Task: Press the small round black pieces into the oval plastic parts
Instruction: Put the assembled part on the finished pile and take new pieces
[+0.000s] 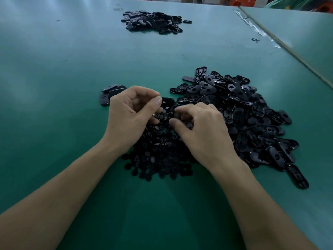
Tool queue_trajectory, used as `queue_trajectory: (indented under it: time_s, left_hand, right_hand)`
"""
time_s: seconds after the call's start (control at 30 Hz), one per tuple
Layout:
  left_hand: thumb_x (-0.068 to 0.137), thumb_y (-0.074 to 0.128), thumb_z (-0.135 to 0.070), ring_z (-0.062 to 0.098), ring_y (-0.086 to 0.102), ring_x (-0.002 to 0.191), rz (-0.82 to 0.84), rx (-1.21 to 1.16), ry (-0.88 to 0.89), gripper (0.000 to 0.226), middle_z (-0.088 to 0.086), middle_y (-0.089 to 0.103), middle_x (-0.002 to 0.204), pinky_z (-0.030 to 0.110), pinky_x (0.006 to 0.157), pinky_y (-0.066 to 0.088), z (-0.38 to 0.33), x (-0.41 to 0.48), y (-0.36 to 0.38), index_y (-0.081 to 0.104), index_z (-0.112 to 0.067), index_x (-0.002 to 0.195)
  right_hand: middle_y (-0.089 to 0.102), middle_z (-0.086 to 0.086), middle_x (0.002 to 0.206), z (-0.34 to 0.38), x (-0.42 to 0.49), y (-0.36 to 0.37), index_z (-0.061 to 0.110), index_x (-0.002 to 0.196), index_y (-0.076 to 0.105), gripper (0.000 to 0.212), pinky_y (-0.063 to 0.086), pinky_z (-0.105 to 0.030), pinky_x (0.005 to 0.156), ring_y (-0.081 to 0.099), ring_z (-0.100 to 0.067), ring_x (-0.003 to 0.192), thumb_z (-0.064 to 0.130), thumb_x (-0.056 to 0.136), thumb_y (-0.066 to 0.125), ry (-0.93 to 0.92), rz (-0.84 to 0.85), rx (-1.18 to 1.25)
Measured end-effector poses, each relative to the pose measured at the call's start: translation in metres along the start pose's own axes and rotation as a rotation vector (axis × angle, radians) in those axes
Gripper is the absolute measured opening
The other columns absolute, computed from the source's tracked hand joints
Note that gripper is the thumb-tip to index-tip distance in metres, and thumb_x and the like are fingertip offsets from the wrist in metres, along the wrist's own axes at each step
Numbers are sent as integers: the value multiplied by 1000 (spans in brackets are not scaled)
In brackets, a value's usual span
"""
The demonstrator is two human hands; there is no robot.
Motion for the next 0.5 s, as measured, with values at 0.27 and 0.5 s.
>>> queue_trajectory:
  time_s: [0.27, 0.5]
  left_hand:
    - [91, 68, -3, 9, 68, 66, -6, -18, -28, 16, -4, 72, 72, 23, 60, 58, 2, 2, 1, 70, -18, 97]
    - [88, 74, -1, 14, 72, 71, -31, -28, -43, 17, -1, 74, 75, 24, 62, 59, 2, 1, 0, 72, -17, 93]
  right_hand:
    - [59, 6, 100, 6, -3, 4, 26, 105, 73, 17, 36, -23, 81, 48, -13, 104, 36, 97, 63, -9, 121, -49]
    - [60, 2, 93, 11, -3, 3, 15, 98, 63, 19, 44, -31, 79, 52, -16, 88, 26, 104, 48, -61, 22, 2]
Point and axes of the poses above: each hand's wrist, its own x-axis towards the middle knuckle, its own y-axis out of the palm, z = x × y, the point moved 1 cm from there along x, towards the middle knuckle
